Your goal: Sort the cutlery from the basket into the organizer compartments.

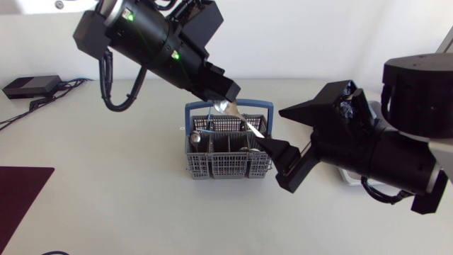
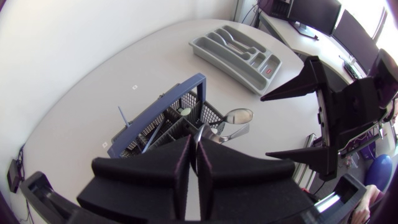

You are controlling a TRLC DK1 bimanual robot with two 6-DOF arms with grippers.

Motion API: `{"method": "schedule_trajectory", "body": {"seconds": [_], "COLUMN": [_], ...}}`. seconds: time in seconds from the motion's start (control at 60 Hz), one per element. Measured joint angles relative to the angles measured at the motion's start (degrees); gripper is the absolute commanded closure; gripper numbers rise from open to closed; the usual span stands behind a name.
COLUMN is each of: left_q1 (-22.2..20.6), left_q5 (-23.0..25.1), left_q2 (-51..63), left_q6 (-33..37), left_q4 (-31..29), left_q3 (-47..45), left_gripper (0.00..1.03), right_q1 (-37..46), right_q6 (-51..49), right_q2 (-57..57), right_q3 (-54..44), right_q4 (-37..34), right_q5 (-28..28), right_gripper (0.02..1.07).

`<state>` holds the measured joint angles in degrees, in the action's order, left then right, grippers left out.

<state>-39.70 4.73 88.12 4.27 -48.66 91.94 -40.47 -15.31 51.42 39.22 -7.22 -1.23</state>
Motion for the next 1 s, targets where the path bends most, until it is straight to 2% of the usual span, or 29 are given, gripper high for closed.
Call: {"method": "schedule_trajectory", "body": {"seconds": [0.3, 0.483, 0.683, 0.883, 1.0], "left_q1": [1.40, 1.40, 1.40, 1.81, 2.36], "left_q5": [0.00, 0.00, 0.09, 4.52, 5.90], "left_q2": [-5.81, -8.63, -8.92, -6.36, -3.78], "left_q6": [0.04, 0.02, -0.04, -0.96, -1.57], "left_q4": [-4.39, -5.20, -5.49, -5.46, -5.16], "left_q3": [1.70, 1.16, -1.79, -3.08, -3.08], "left_gripper": [1.00, 1.00, 1.00, 1.00, 1.00], "right_q1": [-2.89, -7.72, -8.57, -8.57, -8.57], "right_q6": [-0.17, -0.63, -1.51, -2.36, -3.02], "right_q2": [-1.53, -2.47, -1.95, 1.33, 3.26], "right_q3": [-1.40, -1.68, -1.68, -1.84, -1.90], "right_q4": [0.00, 0.11, 1.73, 5.22, 6.25], "right_q5": [-2.75, -6.38, -6.97, -6.97, -6.93], "right_gripper": [0.19, 0.19, 0.19, 0.20, 0.29]}}
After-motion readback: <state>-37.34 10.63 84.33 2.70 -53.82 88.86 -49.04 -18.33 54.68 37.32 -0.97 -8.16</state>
